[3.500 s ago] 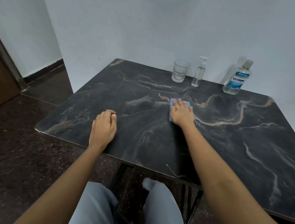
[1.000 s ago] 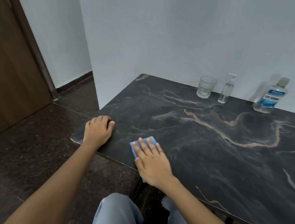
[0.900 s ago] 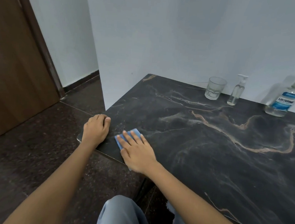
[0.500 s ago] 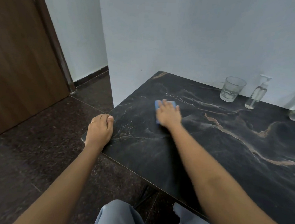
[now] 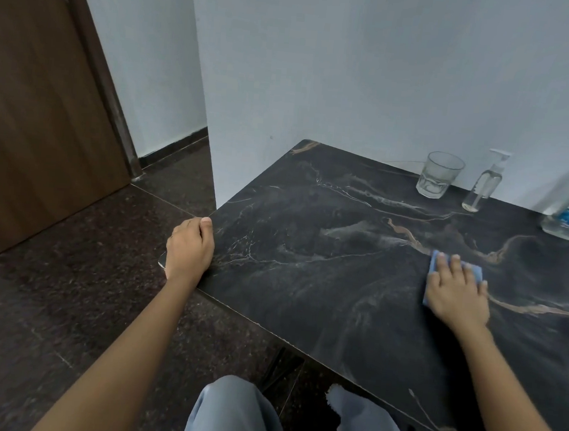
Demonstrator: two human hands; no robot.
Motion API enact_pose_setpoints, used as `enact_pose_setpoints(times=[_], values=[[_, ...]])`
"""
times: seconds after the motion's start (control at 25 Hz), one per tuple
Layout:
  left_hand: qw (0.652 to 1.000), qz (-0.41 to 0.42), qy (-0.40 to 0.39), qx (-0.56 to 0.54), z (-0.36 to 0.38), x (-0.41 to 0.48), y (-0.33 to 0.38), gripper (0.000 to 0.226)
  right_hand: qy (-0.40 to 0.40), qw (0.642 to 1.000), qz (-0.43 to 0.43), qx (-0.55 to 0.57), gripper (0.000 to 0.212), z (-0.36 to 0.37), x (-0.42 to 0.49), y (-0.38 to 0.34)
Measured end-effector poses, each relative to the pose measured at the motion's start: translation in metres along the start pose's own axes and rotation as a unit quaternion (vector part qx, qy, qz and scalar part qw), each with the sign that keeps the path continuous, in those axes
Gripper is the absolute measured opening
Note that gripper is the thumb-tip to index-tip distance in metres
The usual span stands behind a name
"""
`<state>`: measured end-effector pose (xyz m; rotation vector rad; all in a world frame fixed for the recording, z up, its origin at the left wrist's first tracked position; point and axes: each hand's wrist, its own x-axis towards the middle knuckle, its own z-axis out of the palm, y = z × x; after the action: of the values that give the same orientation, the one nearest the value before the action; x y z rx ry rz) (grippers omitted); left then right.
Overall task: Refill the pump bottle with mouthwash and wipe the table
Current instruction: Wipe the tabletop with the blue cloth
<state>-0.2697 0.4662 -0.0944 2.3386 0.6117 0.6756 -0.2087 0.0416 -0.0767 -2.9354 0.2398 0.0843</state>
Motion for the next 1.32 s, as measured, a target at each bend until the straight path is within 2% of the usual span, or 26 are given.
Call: enact_pose_setpoints(times=[0.08, 0.16, 0.24, 0.32, 0.44, 0.56, 0.68, 0.92, 1.12, 1.32], values=[[1.000, -0.012, 0.004, -0.003, -0.002, -0.002, 0.002, 0.039, -0.024, 0.998, -0.057, -0.032, 0.054, 0.006, -0.041, -0.023], [0.999, -0.029, 0.004, -0.024, -0.006, -0.003, 0.002, 0.041, -0.026, 0.986, -0.151, -0.069, 0.057, 0.016, -0.077, -0.058], [0.996, -0.055, -0.003, -0.076, -0.010, -0.002, 0.003, 0.044, -0.025, 0.960, -0.268, -0.075, 0.075, 0.025, -0.107, -0.102], [0.986, -0.089, -0.002, -0.140, -0.017, 0.001, 0.005, 0.045, -0.043, 0.924, -0.376, -0.055, 0.081, 0.037, -0.127, -0.150], [0.963, -0.148, 0.032, -0.223, -0.029, 0.006, 0.002, 0.043, -0.060, 0.867, -0.494, -0.011, 0.067, 0.053, -0.132, -0.221], [0.956, -0.174, 0.051, -0.232, -0.039, 0.013, -0.009, 0.045, -0.078, 0.840, -0.538, 0.007, 0.050, 0.068, -0.118, -0.286], [0.971, -0.142, 0.037, -0.187, -0.039, 0.023, -0.013, 0.043, -0.087, 0.851, -0.518, 0.009, 0.049, 0.076, -0.086, -0.329], [0.995, -0.017, 0.008, -0.096, 0.000, 0.032, 0.009, 0.038, -0.074, 0.922, -0.380, 0.010, 0.052, 0.070, 0.023, -0.339], [0.997, 0.043, -0.057, -0.022, 0.053, 0.035, 0.042, 0.037, -0.009, 0.970, -0.245, 0.007, 0.053, 0.051, 0.120, -0.282], [0.991, 0.075, -0.106, 0.004, 0.080, 0.024, 0.078, 0.038, 0.021, 0.992, -0.122, 0.010, 0.053, 0.030, 0.171, -0.189]])
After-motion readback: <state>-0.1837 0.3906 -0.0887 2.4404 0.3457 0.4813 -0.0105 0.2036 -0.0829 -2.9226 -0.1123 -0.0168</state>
